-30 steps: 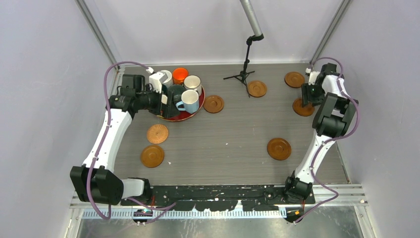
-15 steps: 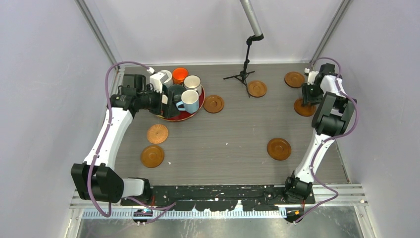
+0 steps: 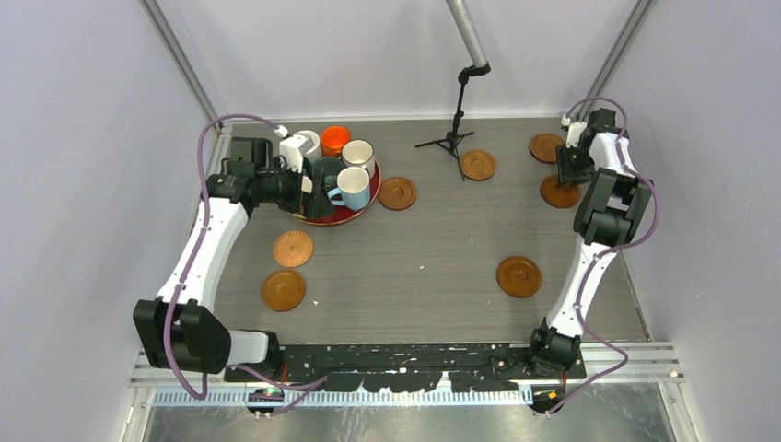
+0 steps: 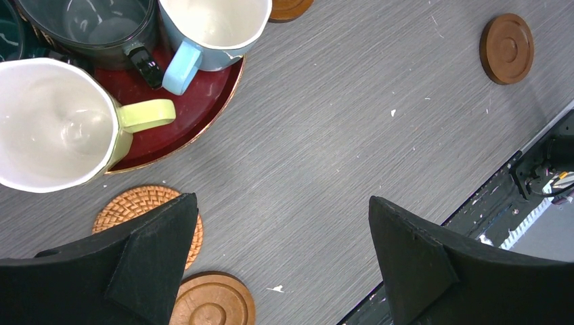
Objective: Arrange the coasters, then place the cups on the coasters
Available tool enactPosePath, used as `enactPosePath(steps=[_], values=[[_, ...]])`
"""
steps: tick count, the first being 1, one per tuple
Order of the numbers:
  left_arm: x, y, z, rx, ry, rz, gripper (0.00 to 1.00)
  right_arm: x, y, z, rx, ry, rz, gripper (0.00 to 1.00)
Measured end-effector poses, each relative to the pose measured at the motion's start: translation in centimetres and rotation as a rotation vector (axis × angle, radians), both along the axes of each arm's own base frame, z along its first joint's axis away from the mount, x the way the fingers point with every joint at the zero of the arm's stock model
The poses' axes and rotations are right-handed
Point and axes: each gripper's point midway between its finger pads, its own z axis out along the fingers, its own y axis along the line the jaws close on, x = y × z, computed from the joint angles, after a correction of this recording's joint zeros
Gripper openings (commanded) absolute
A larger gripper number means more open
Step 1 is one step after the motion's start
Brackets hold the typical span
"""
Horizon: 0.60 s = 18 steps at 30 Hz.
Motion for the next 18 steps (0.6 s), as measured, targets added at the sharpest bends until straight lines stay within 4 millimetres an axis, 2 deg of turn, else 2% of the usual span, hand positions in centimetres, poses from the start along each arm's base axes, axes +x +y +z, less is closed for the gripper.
enactPosePath(steps=[4, 8, 11, 16, 18], values=[[0.1, 0.0, -0.2, 0.0, 0.007, 0.0, 1.0, 0.4, 0.3, 0.1, 0.011, -0.002, 0.003, 0.47], [0.1, 0.0, -0.3, 0.003, 0.008, 0.003, 1.0, 0.1, 0.8, 0.2, 0.03, 0.006, 0.011, 0.53], [0.1, 0.1, -0.3, 0.004, 0.008, 0.004, 1.0, -1.0, 1.6, 0.7, 0.058, 0.022, 0.022, 0.58], [0.1, 0.0, -0.2, 0.003, 0.007, 0.003, 1.0, -3.9, 3.6, 4.2, 0.105, 0.027, 0.069, 0.64], [0.0, 0.0, -0.1, 0.002, 0.002, 0.003, 1.0, -5.5, 4.6, 5.9, 0.122, 0.021, 0.103, 0.71]])
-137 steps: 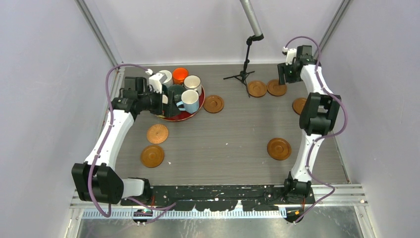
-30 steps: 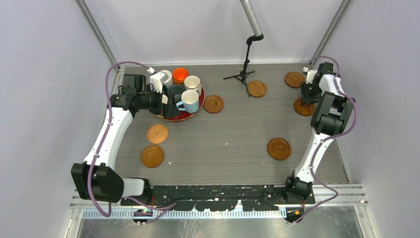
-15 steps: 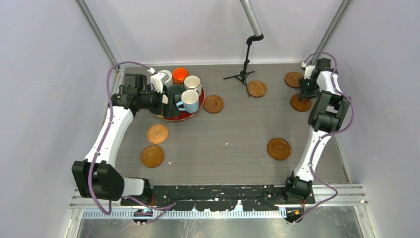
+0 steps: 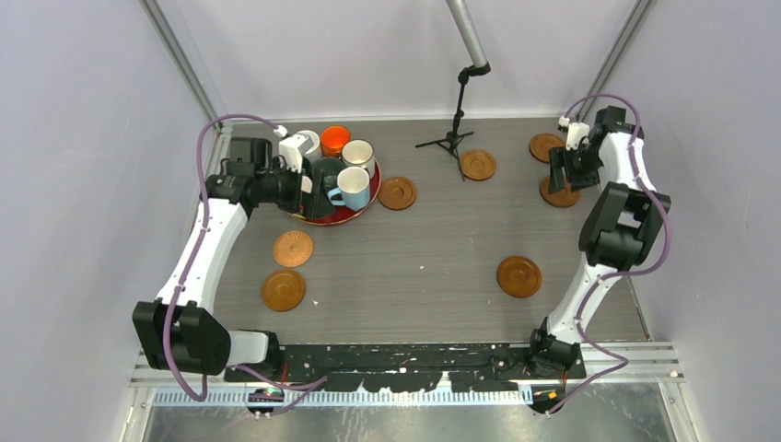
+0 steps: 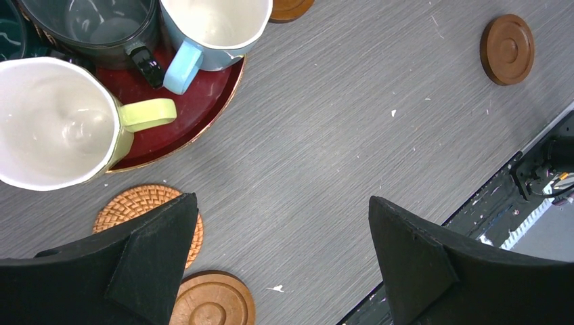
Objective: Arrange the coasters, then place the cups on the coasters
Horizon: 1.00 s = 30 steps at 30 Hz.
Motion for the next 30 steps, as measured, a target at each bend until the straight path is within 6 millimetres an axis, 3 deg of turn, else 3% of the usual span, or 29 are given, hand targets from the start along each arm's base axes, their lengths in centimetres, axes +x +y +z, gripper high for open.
enactPosePath(steps=[3, 5, 10, 15, 22, 30], values=[[-0.2, 0.0, 0.4, -0.001, -0.014, -0.001, 1.0, -3.0, 1.5, 1.2, 0.022, 0.017, 0.045, 0.77], [-0.3, 0.0, 0.8, -0.003, -0.026, -0.002, 1.0, -5.4, 2.7, 1.0, 0.034, 0.048, 0.078, 0.77], [-0.9, 0.0, 1.8, -0.01, -0.061, -0.01, 1.0, -11.8, 5.9, -1.8, 0.059, 0.173, 0.168, 0.77], [-1.4, -0.1, 1.7, -0.014, -0.063, -0.017, 1.0, -16.0, 8.0, -3.8, 0.035, 0.25, 0.254, 0.78], [-1.6, -0.1, 1.1, -0.012, -0.047, -0.017, 1.0, -17.9, 8.9, -5.7, -0.064, 0.268, 0.332, 0.77], [-1.7, -0.1, 1.3, -0.012, -0.053, -0.017, 1.0, -18.2, 9.1, -7.3, -0.13, 0.269, 0.359, 0.72]])
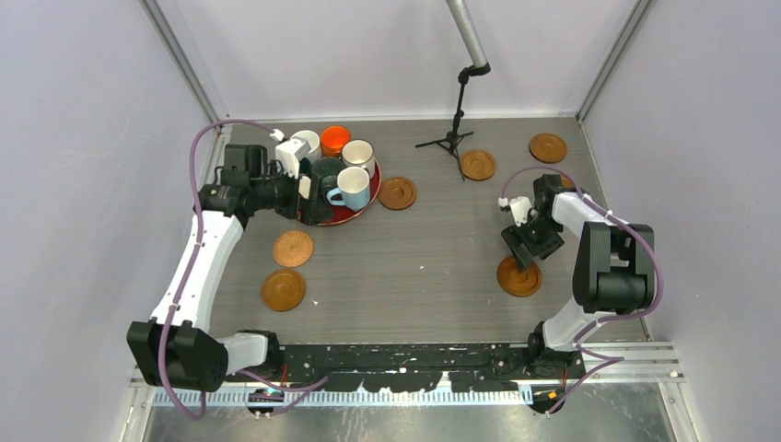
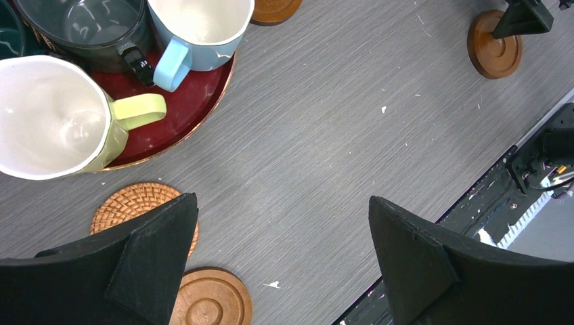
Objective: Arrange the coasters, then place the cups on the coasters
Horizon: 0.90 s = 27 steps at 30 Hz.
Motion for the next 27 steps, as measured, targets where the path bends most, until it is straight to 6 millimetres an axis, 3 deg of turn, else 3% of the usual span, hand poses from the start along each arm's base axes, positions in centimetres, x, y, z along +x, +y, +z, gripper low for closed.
enactPosePath(steps=[6, 10, 22, 27], values=[[0.0, 0.0, 0.0, 0.0, 0.0, 0.0, 1.0, 0.5, -0.5, -0.1, -0.03, -0.017, -0.021, 0.59], [0.0, 0.0, 0.0, 0.001, 0.0, 0.001, 1.0, 1.2, -1.3, -0.2, -0.038, 0.007, -0.06, 0.58], [0.1, 0.1, -0.1, 0.011, -0.011, -0.009, 1.0, 6.4, -10.1, 0.2, -0.058, -0.036, -0.259, 0.55], [0.3, 0.1, -0.6, 0.012, 0.006, -0.009, 1.0, 7.9, -12.5, 0.3, -0.081, -0.061, -0.286, 0.55]])
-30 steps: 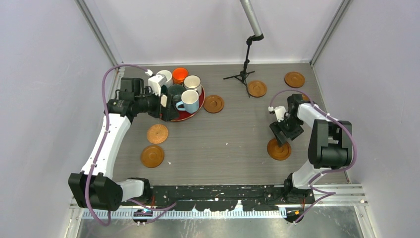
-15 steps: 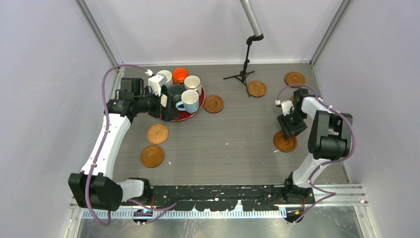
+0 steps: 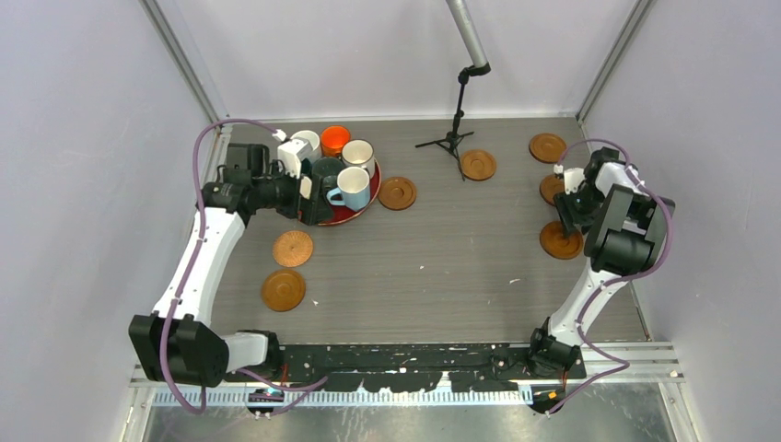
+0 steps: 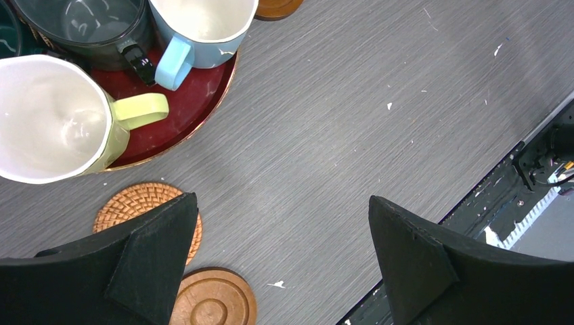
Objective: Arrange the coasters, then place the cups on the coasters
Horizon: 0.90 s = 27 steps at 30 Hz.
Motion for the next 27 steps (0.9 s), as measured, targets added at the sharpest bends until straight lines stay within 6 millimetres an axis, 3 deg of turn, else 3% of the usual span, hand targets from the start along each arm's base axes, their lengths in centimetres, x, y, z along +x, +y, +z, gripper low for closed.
enactPosePath(steps=[18, 27], values=[[0.1, 0.0, -0.4, 0.003, 0.013, 0.003, 1.0, -0.1, -2.4, 0.1, -0.029, 0.009, 0.013, 0.54], [0.1, 0.0, -0.3, 0.001, 0.014, 0.005, 1.0, 0.3, -2.2, 1.2, 0.004, -0.004, 0.011, 0.57]])
